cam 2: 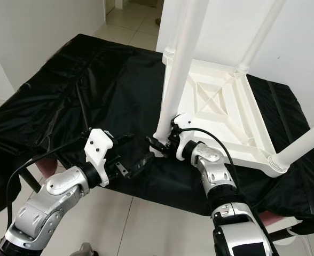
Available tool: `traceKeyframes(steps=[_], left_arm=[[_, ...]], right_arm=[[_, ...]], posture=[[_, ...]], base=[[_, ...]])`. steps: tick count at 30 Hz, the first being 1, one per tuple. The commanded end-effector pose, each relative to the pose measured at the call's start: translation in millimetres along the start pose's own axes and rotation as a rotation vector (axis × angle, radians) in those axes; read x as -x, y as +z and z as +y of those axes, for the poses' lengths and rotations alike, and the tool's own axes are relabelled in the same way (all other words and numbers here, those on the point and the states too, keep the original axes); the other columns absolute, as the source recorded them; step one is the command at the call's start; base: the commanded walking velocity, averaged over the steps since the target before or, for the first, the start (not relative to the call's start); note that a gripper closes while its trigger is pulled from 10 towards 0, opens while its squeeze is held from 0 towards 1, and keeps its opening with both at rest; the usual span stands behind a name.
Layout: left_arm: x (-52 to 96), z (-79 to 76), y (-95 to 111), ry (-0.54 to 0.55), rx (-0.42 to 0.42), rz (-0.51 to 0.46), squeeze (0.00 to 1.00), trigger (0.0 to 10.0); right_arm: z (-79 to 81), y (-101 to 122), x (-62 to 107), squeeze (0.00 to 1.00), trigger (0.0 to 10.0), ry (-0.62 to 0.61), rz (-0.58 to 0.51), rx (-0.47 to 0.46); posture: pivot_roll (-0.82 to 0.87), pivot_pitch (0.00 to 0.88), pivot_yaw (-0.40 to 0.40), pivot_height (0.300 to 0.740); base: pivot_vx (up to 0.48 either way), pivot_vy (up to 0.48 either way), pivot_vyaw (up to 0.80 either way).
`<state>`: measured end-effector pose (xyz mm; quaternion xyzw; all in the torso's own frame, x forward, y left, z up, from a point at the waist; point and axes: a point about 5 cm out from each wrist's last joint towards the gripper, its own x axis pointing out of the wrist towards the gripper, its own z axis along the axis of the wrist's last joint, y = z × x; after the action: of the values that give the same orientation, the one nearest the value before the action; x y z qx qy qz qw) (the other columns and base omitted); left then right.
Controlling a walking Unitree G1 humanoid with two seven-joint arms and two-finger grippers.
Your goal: Building children table
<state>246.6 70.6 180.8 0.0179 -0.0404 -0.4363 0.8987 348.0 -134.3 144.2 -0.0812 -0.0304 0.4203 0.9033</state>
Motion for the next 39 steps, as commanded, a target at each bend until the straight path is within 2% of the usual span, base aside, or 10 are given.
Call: traceKeyframes(steps=[1,7,9,21,22,27,28,34,36,39], left_arm=[[0.7,-3.1,0,-0.017,0.004,0.007,0.00,10.0],[-0.8,-3.7,0,-0.026,0.006,0.006,0.00,10.0],[-1.5,-4.0,0,-0.031,0.008,0.006,0.00,10.0],[-2.8,-5.1,-1,-0.031,0.017,0.003,0.00,10.0],[-3.3,-5.6,-1,-0.035,0.019,0.002,0.00,10.0],[-3.5,-5.7,-1,-0.037,0.020,0.001,0.00,10.0],[-3.7,-5.7,-1,-0.038,0.020,0.001,0.00,10.0],[-6.1,-7.1,-1,-0.051,0.025,-0.002,0.00,10.0],[-6.1,-7.1,-1,-0.051,0.025,-0.002,0.00,10.0],[-7.3,-7.8,-1,-0.053,0.029,-0.005,0.00,10.0]], right_arm=[[6.3,-14,3.2,0.00,0.0,0.041,0.059,-0.017],[1.8,-16,11.0,0.00,0.0,0.011,0.050,-0.006],[0.6,-16,16.6,0.00,10.0,-0.040,0.040,-0.021],[0.9,-12,20.0,0.00,10.0,-0.337,0.045,-0.062],[1.8,-10,19.6,0.00,10.0,-0.513,0.030,-0.125],[1.7,-9,20.3,0.00,10.0,-0.584,0.025,-0.152],[2.9,-8,21.3,0.00,10.0,-0.662,0.018,-0.167],[29.2,-4,14.8,0.00,10.0,-0.944,0.039,-0.178],[29.2,-4,14.8,0.00,10.0,-0.944,0.039,-0.178],[46.7,6,-0.1,0.00,10.0,-0.905,0.018,-0.189]], posture=[[0.16,0.092,-0.122,0.740],[0.14,0.094,-0.115,0.740],[0.14,0.094,-0.116,0.740],[0.13,0.098,-0.119,0.740],[0.12,0.099,-0.118,0.740],[0.12,0.099,-0.118,0.740],[0.11,0.098,-0.114,0.740],[0.11,0.098,-0.114,0.740],[0.11,0.098,-0.114,0.740],[0.11,0.096,-0.116,0.740]], base=[[0.000,0.000,0.00],[0.000,0.000,0.00],[0.000,0.000,0.00],[0.000,0.000,0.00],[0.000,0.000,0.00],[0.000,0.000,0.00],[0.000,0.000,0.00],[0.000,0.000,0.00],[0.000,0.000,0.00],[0.000,0.000,0.00]])
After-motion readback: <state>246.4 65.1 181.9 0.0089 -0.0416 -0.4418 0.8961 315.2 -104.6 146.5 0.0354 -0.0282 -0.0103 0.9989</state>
